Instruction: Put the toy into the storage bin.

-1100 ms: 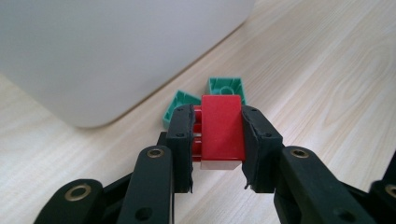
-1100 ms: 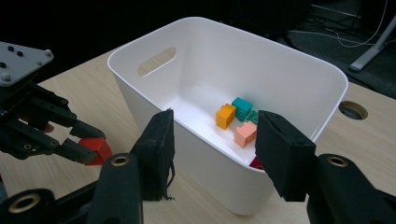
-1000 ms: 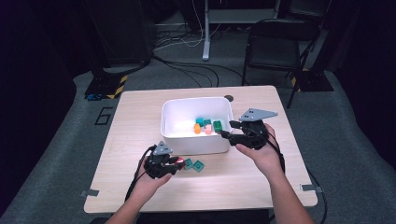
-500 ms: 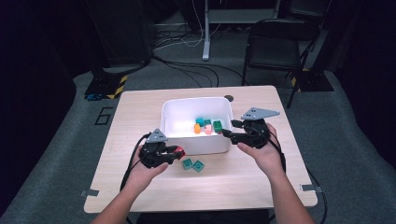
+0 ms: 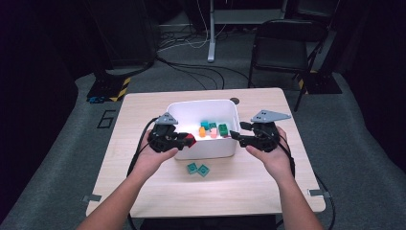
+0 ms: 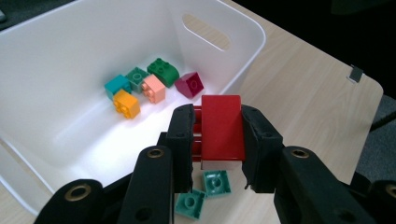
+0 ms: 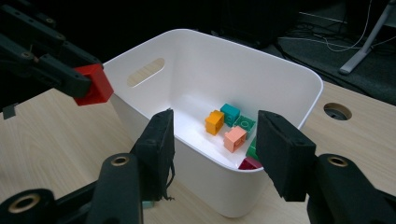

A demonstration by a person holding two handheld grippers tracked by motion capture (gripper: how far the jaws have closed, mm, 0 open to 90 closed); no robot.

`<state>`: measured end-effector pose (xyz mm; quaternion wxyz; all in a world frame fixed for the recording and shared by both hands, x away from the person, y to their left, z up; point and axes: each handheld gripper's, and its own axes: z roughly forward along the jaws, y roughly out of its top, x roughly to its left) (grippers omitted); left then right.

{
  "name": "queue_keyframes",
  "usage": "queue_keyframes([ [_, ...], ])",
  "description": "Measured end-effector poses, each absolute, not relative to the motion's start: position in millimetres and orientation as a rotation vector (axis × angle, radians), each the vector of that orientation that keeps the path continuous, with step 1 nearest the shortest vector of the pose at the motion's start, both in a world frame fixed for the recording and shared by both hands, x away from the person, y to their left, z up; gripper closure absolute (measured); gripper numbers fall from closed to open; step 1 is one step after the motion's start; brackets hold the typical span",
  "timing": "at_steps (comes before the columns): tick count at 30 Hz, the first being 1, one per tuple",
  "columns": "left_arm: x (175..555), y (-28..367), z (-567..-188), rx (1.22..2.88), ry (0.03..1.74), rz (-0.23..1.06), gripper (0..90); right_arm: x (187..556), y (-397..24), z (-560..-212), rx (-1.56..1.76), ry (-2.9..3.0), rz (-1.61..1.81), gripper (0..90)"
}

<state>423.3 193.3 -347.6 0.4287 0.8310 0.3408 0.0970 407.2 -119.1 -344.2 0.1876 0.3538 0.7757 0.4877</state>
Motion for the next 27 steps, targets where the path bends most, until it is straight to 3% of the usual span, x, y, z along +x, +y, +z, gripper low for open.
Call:
queue_keyframes([
  [13, 471.5, 178.3, -343.1, 2.057, 0.888, 0.193, 67.2, 406.0, -122.0, -342.6, 1.002, 2.150, 1.401, 46.7],
  [27, 515.2, 161.4, -356.3, 2.109, 0.931, 0.252, 67.2, 406.7, -118.7, -344.9, 1.008, 2.178, 1.396, 46.2],
])
